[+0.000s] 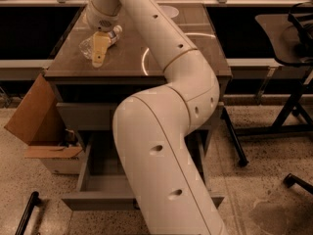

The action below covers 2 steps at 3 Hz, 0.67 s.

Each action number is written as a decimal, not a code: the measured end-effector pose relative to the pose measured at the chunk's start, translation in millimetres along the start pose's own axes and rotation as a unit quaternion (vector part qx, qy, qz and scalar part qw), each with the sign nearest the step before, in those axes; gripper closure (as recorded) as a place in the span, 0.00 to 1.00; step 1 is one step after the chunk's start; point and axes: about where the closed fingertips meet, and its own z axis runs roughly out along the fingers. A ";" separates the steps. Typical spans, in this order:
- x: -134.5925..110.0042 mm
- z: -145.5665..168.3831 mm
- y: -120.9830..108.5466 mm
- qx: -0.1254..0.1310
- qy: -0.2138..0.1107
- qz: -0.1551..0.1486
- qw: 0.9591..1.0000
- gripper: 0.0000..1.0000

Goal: Place water bottle into middle drawer

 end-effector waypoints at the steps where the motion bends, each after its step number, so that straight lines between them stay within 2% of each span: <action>1: -0.6 11.0 0.8 -0.009 -0.005 0.005 1.000 0.00; 2: 0.2 23.0 4.1 -0.022 -0.007 0.009 1.000 0.00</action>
Offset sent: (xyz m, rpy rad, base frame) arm 0.0169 0.0083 -0.0166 -0.0228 0.0941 0.0203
